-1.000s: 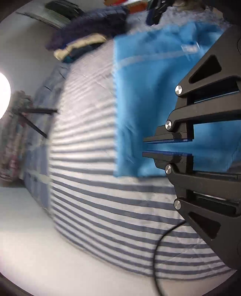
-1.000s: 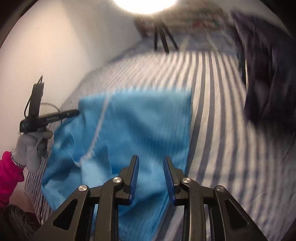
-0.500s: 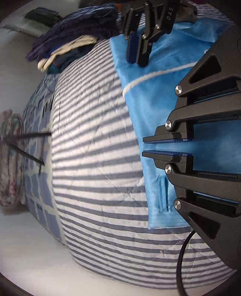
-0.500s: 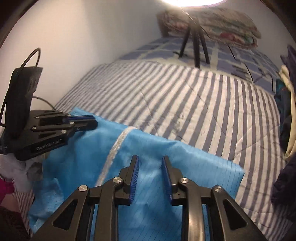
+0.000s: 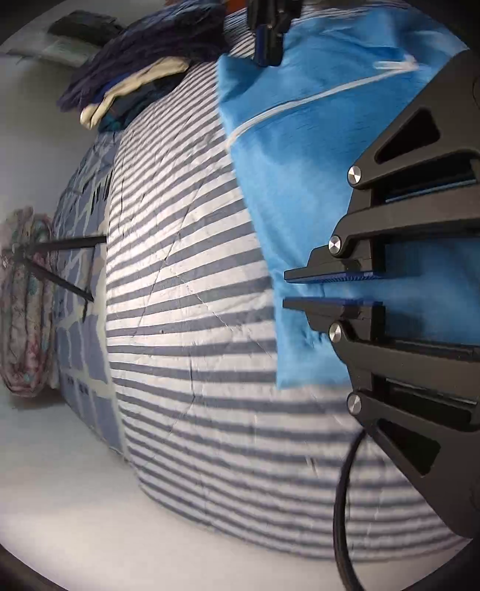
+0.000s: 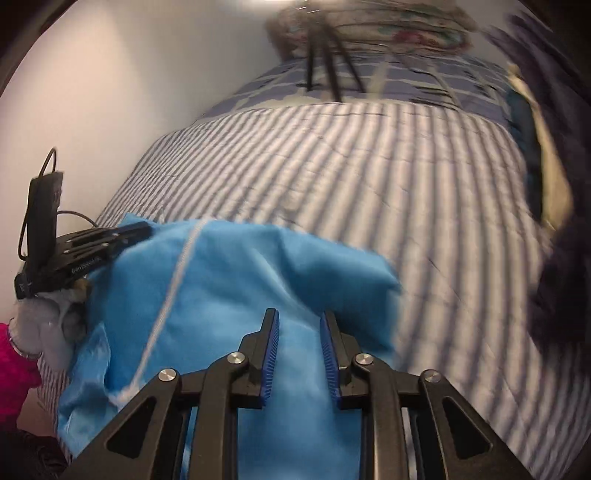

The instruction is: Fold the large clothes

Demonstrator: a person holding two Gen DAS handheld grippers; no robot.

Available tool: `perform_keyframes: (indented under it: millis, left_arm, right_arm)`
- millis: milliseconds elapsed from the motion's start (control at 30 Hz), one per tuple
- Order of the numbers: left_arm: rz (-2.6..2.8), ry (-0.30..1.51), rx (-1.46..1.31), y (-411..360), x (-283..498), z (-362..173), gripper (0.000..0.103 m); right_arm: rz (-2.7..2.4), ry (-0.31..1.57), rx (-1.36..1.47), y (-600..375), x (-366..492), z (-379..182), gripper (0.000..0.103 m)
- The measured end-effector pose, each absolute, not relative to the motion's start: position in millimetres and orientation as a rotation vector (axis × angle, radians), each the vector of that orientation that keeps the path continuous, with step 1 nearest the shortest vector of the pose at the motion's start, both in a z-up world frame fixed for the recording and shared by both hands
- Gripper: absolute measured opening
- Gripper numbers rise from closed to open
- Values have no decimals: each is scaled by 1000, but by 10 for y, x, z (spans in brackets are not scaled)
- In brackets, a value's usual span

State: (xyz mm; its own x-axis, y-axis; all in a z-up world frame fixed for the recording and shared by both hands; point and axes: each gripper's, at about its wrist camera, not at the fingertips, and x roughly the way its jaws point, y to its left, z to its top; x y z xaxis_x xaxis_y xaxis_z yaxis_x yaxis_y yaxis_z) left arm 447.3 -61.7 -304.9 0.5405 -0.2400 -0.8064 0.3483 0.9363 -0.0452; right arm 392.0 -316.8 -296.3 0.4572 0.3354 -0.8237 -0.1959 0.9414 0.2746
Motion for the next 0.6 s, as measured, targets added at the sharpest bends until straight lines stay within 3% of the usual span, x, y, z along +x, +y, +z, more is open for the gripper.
perform_keyframes:
  millis: [200, 400, 533, 600]
  left_arm:
    - [-349, 886, 117, -359, 3984, -2757, 8]
    - [-362, 949, 66, -297, 3717, -2871, 11]
    - [-297, 986, 67, -190, 3817, -3069, 12]
    - [-268, 1000, 54, -87, 3877, -3147, 18]
  right_arm:
    - [313, 1020, 143, -3451, 3398, -2844, 32]
    - [350, 1008, 263, -3579, 3159, -2867, 54]
    - [351, 1032, 351, -3683, 3109, -3007, 52]
    - [353, 1049, 363, -3697, 3087, -3055, 51]
